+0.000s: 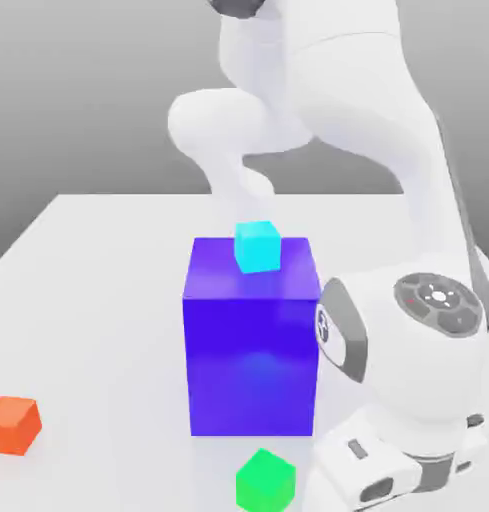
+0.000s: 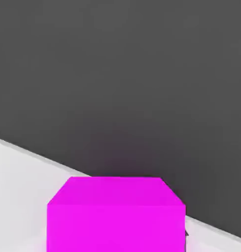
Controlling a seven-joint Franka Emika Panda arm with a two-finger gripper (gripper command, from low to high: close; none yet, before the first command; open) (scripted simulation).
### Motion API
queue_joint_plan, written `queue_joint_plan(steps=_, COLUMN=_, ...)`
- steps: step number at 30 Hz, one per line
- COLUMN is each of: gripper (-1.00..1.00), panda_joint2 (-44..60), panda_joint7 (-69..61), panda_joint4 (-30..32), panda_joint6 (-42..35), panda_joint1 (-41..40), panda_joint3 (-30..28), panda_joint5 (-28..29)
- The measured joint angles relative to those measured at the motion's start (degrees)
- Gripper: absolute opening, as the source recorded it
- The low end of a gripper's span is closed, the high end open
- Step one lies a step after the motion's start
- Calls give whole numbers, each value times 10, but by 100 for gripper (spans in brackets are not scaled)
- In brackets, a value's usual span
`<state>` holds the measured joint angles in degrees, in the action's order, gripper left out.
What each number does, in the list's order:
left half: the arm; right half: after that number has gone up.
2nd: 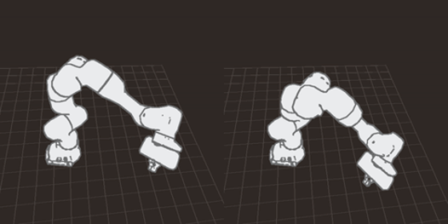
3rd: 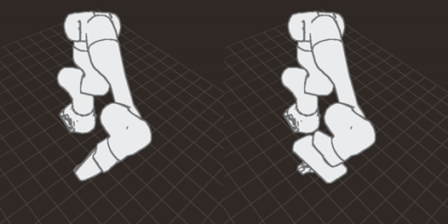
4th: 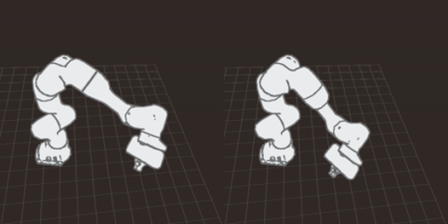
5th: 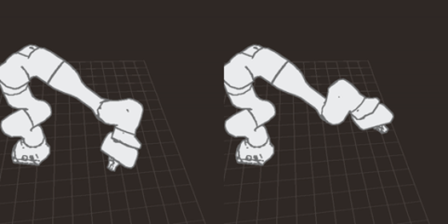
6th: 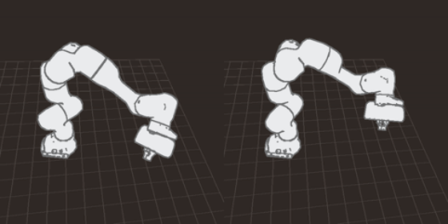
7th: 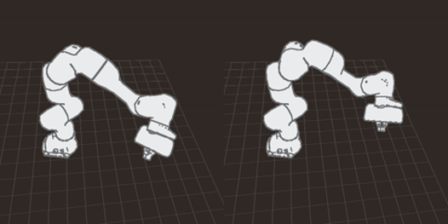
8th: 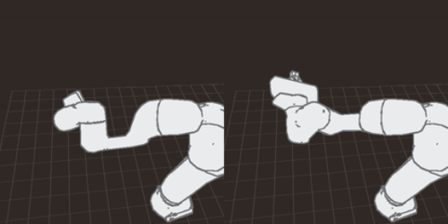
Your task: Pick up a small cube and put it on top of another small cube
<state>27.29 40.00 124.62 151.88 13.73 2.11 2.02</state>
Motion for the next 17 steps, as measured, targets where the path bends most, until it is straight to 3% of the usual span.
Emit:
queue_joint_plan(steps=9, gripper=-100, panda_joint2=-184, panda_joint7=-189, panda_joint4=154, panda_joint6=-30, panda_joint1=-90, panda_joint3=-23, panda_joint5=-18)
queue_joint_plan(steps=14, gripper=-100, panda_joint2=-119, panda_joint7=-215, panda_joint4=168, panda_joint6=48, panda_joint1=-101, panda_joint3=-25, panda_joint5=-23)
queue_joint_plan(steps=15, gripper=100, panda_joint2=-109, panda_joint7=-216, panda_joint4=167, panda_joint6=59, panda_joint1=-102, panda_joint3=-25, panda_joint5=-23)
queue_joint_plan(steps=17, gripper=100, panda_joint2=-109, panda_joint7=-216, panda_joint4=167, panda_joint6=59, panda_joint1=-102, panda_joint3=-25, panda_joint5=-23)
